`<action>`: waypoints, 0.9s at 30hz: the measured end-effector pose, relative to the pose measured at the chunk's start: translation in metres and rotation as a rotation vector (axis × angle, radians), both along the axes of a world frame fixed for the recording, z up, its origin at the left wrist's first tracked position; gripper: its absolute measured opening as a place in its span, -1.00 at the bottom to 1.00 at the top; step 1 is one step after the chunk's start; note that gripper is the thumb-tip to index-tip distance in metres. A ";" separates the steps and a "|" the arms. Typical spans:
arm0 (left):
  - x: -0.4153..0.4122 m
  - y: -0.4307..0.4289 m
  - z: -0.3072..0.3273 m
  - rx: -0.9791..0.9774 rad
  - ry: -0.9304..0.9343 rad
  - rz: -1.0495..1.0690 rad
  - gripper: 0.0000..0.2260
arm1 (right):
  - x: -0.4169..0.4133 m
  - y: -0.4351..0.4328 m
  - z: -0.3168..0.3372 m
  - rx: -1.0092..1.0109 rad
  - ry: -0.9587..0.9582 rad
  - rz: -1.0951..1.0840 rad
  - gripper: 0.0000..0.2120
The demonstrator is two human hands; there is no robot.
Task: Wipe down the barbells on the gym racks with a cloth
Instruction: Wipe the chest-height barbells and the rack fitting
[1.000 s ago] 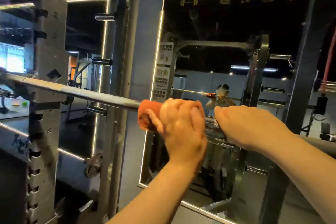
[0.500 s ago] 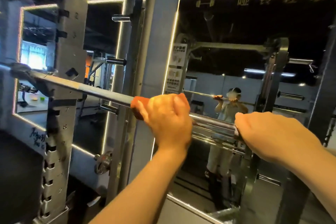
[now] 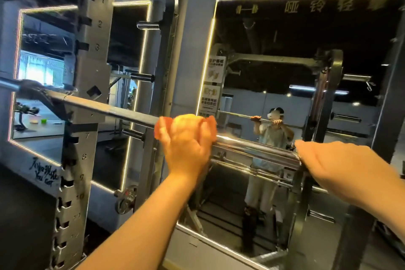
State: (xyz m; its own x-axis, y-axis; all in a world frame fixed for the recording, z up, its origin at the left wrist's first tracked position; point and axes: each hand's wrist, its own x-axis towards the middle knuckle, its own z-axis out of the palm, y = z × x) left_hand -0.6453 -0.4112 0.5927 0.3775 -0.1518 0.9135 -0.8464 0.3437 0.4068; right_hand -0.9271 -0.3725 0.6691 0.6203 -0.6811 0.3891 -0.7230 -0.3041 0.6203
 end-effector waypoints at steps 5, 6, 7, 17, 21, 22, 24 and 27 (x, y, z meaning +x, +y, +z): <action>-0.058 0.006 0.004 0.052 0.116 -0.089 -0.66 | 0.040 0.007 0.000 0.029 -0.011 0.087 -0.87; -0.070 0.006 -0.001 0.033 -0.008 -0.101 -0.66 | 0.055 0.004 0.002 0.045 -0.035 0.128 -0.82; -0.074 0.006 -0.007 0.008 -0.140 -0.091 -0.67 | 0.069 0.000 0.004 0.065 -0.065 0.159 -0.75; 0.060 -0.009 -0.006 -0.022 -0.140 0.040 -0.62 | 0.100 -0.018 0.002 0.034 -0.116 0.182 -0.59; 0.033 -0.004 0.010 -0.093 0.228 -0.027 -0.78 | 0.100 -0.028 -0.004 -0.015 -0.127 0.186 -0.35; 0.015 -0.001 0.013 -0.085 0.261 -0.037 -0.79 | 0.101 -0.028 -0.004 -0.027 -0.120 0.187 -0.42; -0.017 0.000 0.007 -0.068 0.106 -0.050 -0.78 | 0.102 -0.027 -0.003 -0.039 -0.106 0.176 -0.56; -0.024 0.002 -0.012 -0.027 -0.249 -0.071 -0.72 | 0.101 -0.022 -0.005 -0.060 -0.022 0.169 -0.60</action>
State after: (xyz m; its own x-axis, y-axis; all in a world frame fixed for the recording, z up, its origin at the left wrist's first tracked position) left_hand -0.6695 -0.4089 0.5811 0.1297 -0.1444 0.9810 -0.8929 0.4132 0.1789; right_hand -0.8257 -0.3943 0.6642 0.7148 -0.5431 0.4406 -0.6784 -0.3855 0.6254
